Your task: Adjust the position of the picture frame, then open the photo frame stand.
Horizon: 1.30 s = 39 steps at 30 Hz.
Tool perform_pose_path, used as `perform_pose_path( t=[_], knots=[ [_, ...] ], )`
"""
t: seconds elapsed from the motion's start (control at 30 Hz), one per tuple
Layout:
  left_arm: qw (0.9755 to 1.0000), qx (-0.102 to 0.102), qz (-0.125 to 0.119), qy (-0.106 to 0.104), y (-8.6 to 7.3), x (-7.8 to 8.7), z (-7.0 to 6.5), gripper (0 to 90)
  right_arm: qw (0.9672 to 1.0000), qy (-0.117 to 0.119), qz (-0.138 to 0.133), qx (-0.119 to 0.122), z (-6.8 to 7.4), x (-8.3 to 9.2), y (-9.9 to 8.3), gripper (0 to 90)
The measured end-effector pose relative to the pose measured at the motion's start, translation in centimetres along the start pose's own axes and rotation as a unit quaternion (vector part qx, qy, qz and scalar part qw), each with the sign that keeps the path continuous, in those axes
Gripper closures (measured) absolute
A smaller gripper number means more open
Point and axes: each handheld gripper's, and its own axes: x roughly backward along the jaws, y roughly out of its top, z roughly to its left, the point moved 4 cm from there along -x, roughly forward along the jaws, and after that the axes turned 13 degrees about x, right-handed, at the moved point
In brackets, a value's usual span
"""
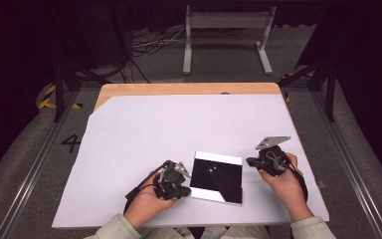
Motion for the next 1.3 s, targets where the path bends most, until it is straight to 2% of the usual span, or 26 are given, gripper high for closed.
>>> perform_pose_path(
  t=[0.17,0.33,0.5,0.57,0.67,0.73,0.8,0.87,0.9,0.93,1.0,1.1,1.27,1.3],
  knots=[
    [0.9999,-0.006,-0.007,-0.014,0.6,-0.7,-0.8,90.0,1.0000,-0.003,-0.005,-0.004,-0.4,0.2,-0.1,90.0],
    [0.9995,-0.019,-0.017,-0.017,1.0,-1.3,-1.4,90.0,0.9999,-0.006,-0.009,-0.007,-0.7,0.6,-0.1,90.0],
    [0.9995,-0.016,-0.022,-0.014,1.1,-1.1,-1.1,90.0,0.9998,-0.006,-0.013,-0.010,-0.8,1.0,-0.2,90.0],
    [0.9995,-0.014,-0.028,-0.005,1.1,-0.6,-0.7,87.5,0.9998,-0.005,-0.016,-0.008,-0.7,1.2,-0.2,90.0],
    [0.9988,-0.002,-0.049,0.005,1.0,1.0,0.2,85.5,0.9998,-0.001,-0.021,-0.006,-0.6,1.6,-0.2,90.0],
    [0.9973,0.009,-0.072,0.010,1.0,2.4,1.0,83.7,0.9997,0.004,-0.024,-0.002,-0.4,1.9,-0.2,90.0],
    [0.9967,0.014,-0.079,0.011,0.9,3.0,1.3,82.3,0.9997,0.008,-0.022,-0.003,-0.2,2.1,-0.3,90.0],
    [0.9955,0.020,-0.092,0.017,0.9,4.2,2.1,81.4,0.9997,0.014,-0.020,0.000,0.0,2.4,-0.4,90.0],
    [0.9945,0.023,-0.099,0.025,0.8,4.7,2.6,80.9,0.9997,0.016,-0.021,0.000,0.1,2.6,-0.5,90.0],
    [0.9938,0.026,-0.103,0.031,0.8,5.1,2.9,80.5,0.9996,0.023,-0.018,0.000,0.2,2.8,-0.6,85.6],
    [0.9927,0.032,-0.111,0.036,0.7,5.6,3.4,79.3,0.9996,0.023,-0.015,0.001,0.3,3.2,-0.8,82.3],
    [0.9911,0.039,-0.115,0.054,0.4,6.3,4.3,76.4,0.9997,0.025,-0.004,0.003,0.6,3.8,-1.2,75.8],
    [0.9891,0.053,-0.126,0.056,0.2,7.0,5.3,74.4,0.9991,0.036,0.019,0.010,1.0,4.0,-1.6,70.1],
    [0.9885,0.060,-0.129,0.052,0.1,7.3,5.8,74.3,0.9982,0.045,0.034,0.019,1.3,3.9,-2.0,69.2]
  ],
)
